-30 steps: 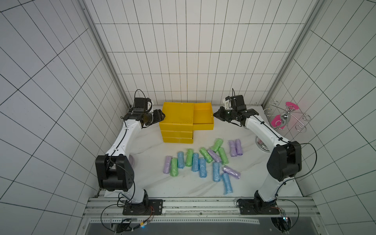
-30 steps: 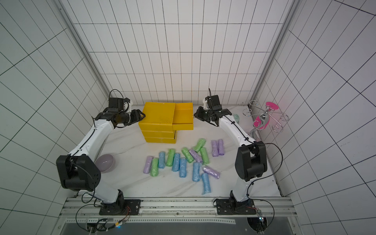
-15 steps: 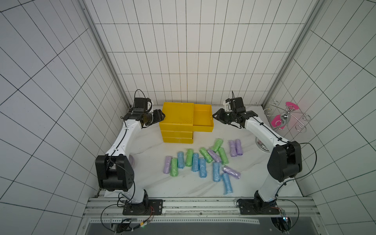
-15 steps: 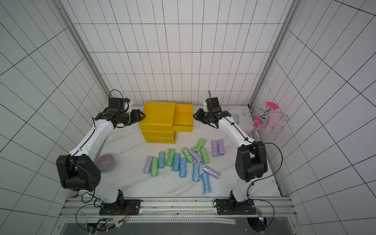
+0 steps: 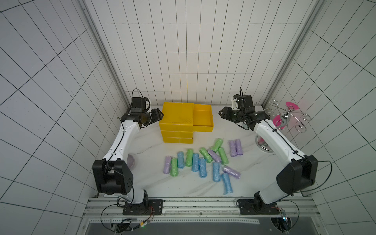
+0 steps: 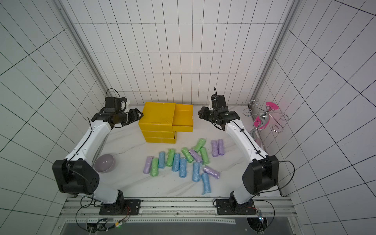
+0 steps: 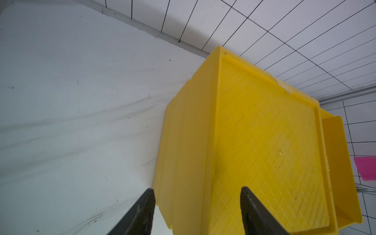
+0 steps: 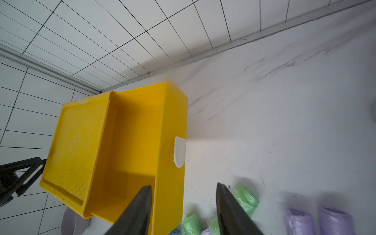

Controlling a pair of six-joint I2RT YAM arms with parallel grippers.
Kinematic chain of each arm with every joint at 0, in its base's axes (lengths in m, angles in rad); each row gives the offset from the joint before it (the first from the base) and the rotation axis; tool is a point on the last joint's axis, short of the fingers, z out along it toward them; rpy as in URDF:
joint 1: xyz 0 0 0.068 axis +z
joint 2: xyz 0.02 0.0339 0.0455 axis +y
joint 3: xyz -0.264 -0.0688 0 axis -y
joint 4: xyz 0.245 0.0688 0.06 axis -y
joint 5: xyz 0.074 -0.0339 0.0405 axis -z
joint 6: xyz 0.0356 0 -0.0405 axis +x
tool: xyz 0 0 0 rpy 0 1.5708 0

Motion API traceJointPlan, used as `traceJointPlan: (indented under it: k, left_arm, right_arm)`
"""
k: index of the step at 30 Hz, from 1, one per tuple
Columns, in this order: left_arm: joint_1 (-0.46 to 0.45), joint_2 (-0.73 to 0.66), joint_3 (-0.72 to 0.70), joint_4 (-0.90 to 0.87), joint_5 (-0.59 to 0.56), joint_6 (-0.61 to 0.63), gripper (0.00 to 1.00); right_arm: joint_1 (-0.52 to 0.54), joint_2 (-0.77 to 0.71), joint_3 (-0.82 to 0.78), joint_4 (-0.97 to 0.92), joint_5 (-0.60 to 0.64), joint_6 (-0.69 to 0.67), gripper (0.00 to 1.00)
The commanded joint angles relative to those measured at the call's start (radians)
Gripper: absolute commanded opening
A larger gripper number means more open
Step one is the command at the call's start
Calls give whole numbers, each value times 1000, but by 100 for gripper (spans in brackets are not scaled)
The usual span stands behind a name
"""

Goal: Sort the rolls of trash bags by color and place them into the drawer
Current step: Open the drawer in the storage box, then pick up the roll of trash bags from the center of the board.

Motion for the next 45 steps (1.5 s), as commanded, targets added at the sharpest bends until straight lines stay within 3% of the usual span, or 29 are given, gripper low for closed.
traceJointPlan:
  k: [1, 7, 11, 18, 26, 33, 45]
  left_arm:
    - [1, -100, -17, 9, -3, -25, 66]
    - [-68, -248, -147, 4, 1, -50, 66]
    - [-176, -345, -233, -25, -44, -69, 66]
    - [-381, -511, -384, -23, -140, -183, 66]
    - [-591, -572, -507, 37, -237, -302, 66]
    - [-656, -559, -577, 75, -223, -350, 66]
    - [-659, -578, -598, 82, -221, -352, 66]
  right_arm:
    - [-5, -73, -74, -109, 69, -70, 52]
    - [25, -200, -213, -229, 48, -110, 47]
    - [113, -291, -329, -309, 64, -102, 44]
    - [265, -453, -538, -385, 75, 17, 38]
    - [489, -533, -700, -446, 177, 199, 38]
    - [590, -529, -822, -424, 215, 294, 41]
    - [645, -399, -892, -286, 181, 319, 45]
